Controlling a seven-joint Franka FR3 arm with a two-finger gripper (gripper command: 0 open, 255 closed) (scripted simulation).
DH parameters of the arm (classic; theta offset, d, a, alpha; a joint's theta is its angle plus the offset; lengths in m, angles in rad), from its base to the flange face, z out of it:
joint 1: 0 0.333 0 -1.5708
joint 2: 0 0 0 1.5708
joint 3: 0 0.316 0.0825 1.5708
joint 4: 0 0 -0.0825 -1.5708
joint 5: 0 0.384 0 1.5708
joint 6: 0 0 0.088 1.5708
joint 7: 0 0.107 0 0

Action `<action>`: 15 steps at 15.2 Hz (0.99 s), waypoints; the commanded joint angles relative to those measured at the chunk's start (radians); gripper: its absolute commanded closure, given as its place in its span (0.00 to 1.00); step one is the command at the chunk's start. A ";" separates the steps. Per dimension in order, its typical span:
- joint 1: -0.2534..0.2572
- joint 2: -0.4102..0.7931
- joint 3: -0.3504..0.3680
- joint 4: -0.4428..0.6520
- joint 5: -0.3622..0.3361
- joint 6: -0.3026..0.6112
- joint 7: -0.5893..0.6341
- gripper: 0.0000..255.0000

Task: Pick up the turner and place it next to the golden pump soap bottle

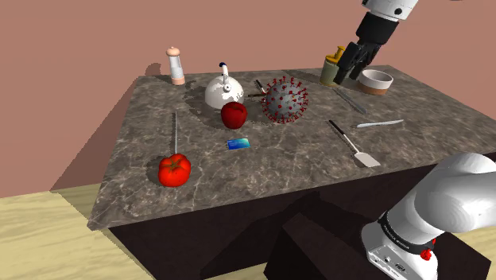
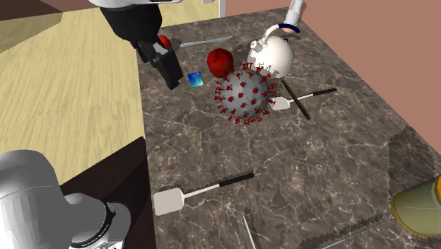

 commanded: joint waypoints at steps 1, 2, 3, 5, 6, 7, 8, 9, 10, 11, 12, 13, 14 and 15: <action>0.000 0.000 0.000 0.000 0.000 0.000 0.000 0.00; -0.011 -0.005 -0.005 -0.030 -0.008 0.023 0.003 0.00; -0.022 -0.009 -0.009 -0.060 -0.016 0.046 0.007 0.00; -0.044 -0.015 -0.019 -0.117 -0.032 0.092 0.014 0.00; -0.056 -0.016 -0.024 -0.144 -0.041 0.116 0.017 0.00; -0.068 -0.018 -0.030 -0.171 -0.049 0.140 0.021 0.00; -0.080 -0.018 -0.035 -0.198 -0.058 0.164 0.025 0.00; -0.092 -0.017 -0.041 -0.224 -0.067 0.188 0.029 0.00; -0.105 -0.016 -0.046 -0.249 -0.076 0.212 0.032 0.00; -0.118 -0.014 -0.052 -0.274 -0.085 0.237 0.036 0.00; -0.131 -0.011 -0.059 -0.298 -0.094 0.263 0.040 0.00; -0.144 -0.007 -0.065 -0.321 -0.104 0.288 0.044 0.00; -0.158 -0.001 -0.071 -0.344 -0.114 0.314 0.048 0.00; -0.172 0.005 -0.078 -0.366 -0.124 0.341 0.052 0.00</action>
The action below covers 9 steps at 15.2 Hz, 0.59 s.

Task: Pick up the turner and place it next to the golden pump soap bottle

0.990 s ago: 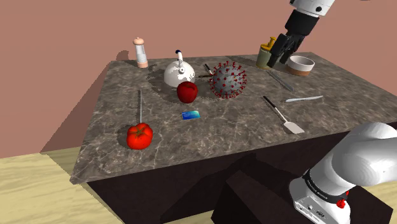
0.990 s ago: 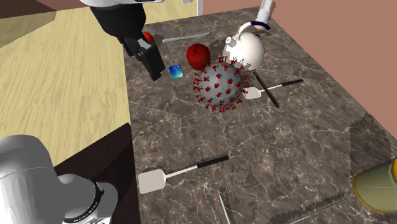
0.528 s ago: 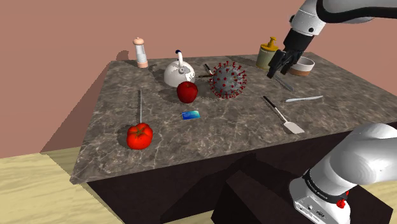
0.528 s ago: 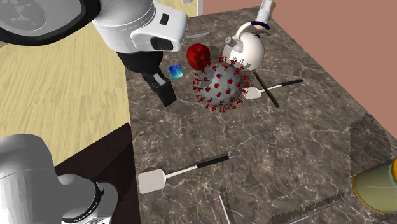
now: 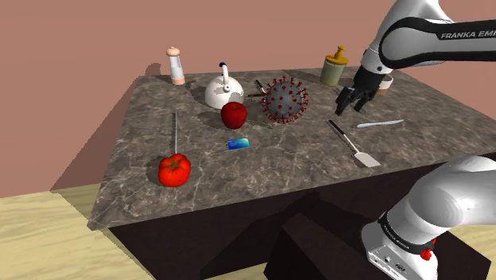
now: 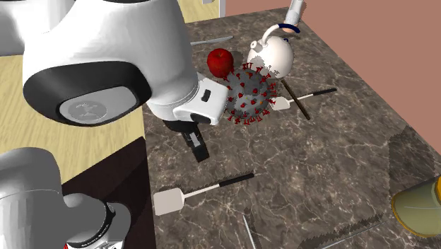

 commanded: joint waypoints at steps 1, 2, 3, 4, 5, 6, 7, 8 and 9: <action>-0.030 0.007 -0.014 -0.048 -0.021 0.054 0.008 0.00; -0.044 0.016 -0.021 -0.069 -0.031 0.081 0.012 0.00; -0.059 0.025 -0.028 -0.089 -0.042 0.109 0.017 0.00; -0.075 0.036 -0.035 -0.108 -0.053 0.138 0.021 0.00; -0.091 0.048 -0.042 -0.127 -0.064 0.167 0.025 0.00; -0.107 0.062 -0.050 -0.145 -0.076 0.197 0.029 0.00; -0.123 0.077 -0.058 -0.162 -0.087 0.228 0.034 0.00; -0.140 0.094 -0.065 -0.178 -0.099 0.259 0.038 0.00; -0.155 0.109 -0.072 -0.190 -0.110 0.286 0.042 0.00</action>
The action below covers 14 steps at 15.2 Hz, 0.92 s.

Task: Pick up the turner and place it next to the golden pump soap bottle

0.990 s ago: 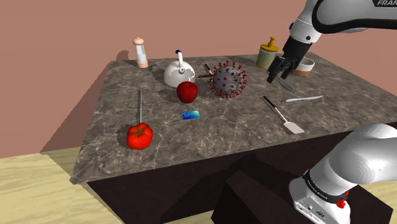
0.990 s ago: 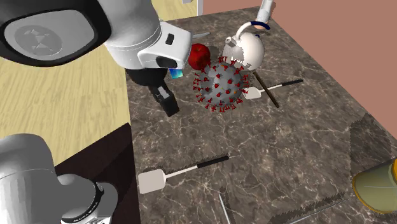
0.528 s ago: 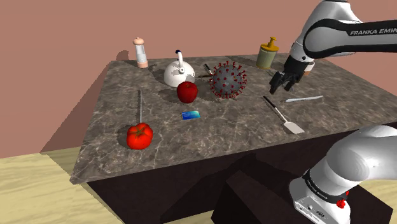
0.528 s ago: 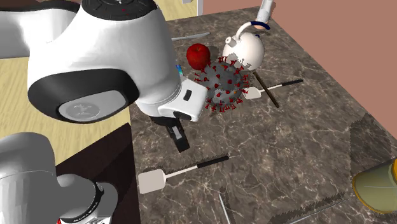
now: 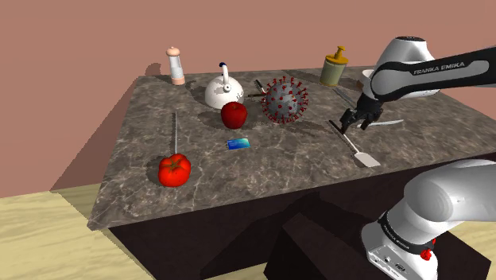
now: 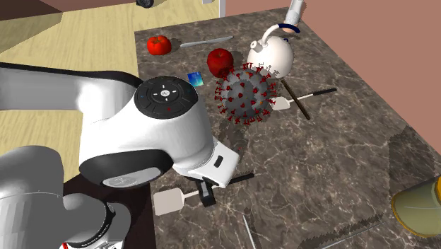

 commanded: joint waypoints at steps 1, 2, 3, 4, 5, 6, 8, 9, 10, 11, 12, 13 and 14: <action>-0.019 0.021 -0.012 -0.020 -0.015 0.042 0.000 0.00; -0.019 0.032 -0.013 -0.027 -0.015 0.060 0.000 0.00; -0.019 0.044 -0.015 -0.034 -0.016 0.079 0.000 0.00; -0.019 0.056 -0.016 -0.041 -0.017 0.098 0.000 0.00; -0.019 0.069 -0.018 -0.047 -0.018 0.117 0.000 0.00; -0.019 0.082 -0.019 -0.053 -0.018 0.136 0.000 0.00; -0.018 0.104 -0.022 -0.062 -0.019 0.167 0.000 0.00; -0.018 0.103 -0.022 -0.063 -0.019 0.167 0.000 0.00; -0.018 0.103 -0.022 -0.062 -0.019 0.167 0.000 0.00; -0.018 0.104 -0.022 -0.062 -0.019 0.167 0.000 0.00; -0.018 0.104 -0.022 -0.062 -0.019 0.167 0.000 0.00; -0.018 0.104 -0.022 -0.062 -0.019 0.167 0.000 0.00; -0.018 0.104 -0.022 -0.062 -0.019 0.167 0.000 0.00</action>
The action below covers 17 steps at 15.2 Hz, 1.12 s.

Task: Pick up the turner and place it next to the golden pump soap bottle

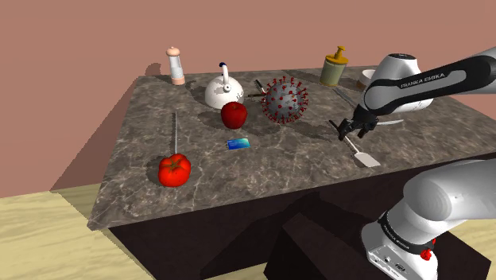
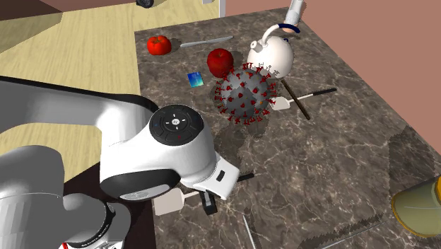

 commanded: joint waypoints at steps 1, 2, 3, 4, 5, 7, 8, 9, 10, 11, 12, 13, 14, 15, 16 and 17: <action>0.000 0.000 0.000 0.000 0.000 0.000 0.000 0.00; 0.000 0.000 0.000 0.000 0.000 0.000 0.000 0.00; 0.000 0.000 0.000 0.000 0.000 0.000 0.000 1.00; 0.000 0.000 0.000 0.000 0.000 0.000 0.000 1.00; 0.000 0.000 0.000 0.000 0.000 0.000 0.000 1.00; 0.000 0.000 0.000 0.000 0.000 0.000 0.000 1.00; 0.000 0.000 0.000 0.000 0.000 0.000 0.000 1.00; 0.000 0.000 0.000 0.000 0.000 0.000 0.000 1.00; 0.000 0.000 0.000 0.000 0.000 0.000 0.000 1.00; 0.000 0.000 0.000 0.000 0.000 0.000 0.000 1.00; 0.000 0.000 0.000 0.000 0.000 0.000 0.000 1.00; 0.000 -0.013 0.002 0.006 0.001 -0.019 0.000 1.00; 0.000 -0.024 0.003 0.014 0.002 -0.038 0.000 1.00; 0.000 -0.036 0.004 0.021 0.002 -0.057 0.000 1.00; 0.000 -0.047 0.006 0.028 0.003 -0.075 0.000 1.00; 0.000 -0.058 0.007 0.036 0.004 -0.094 0.000 1.00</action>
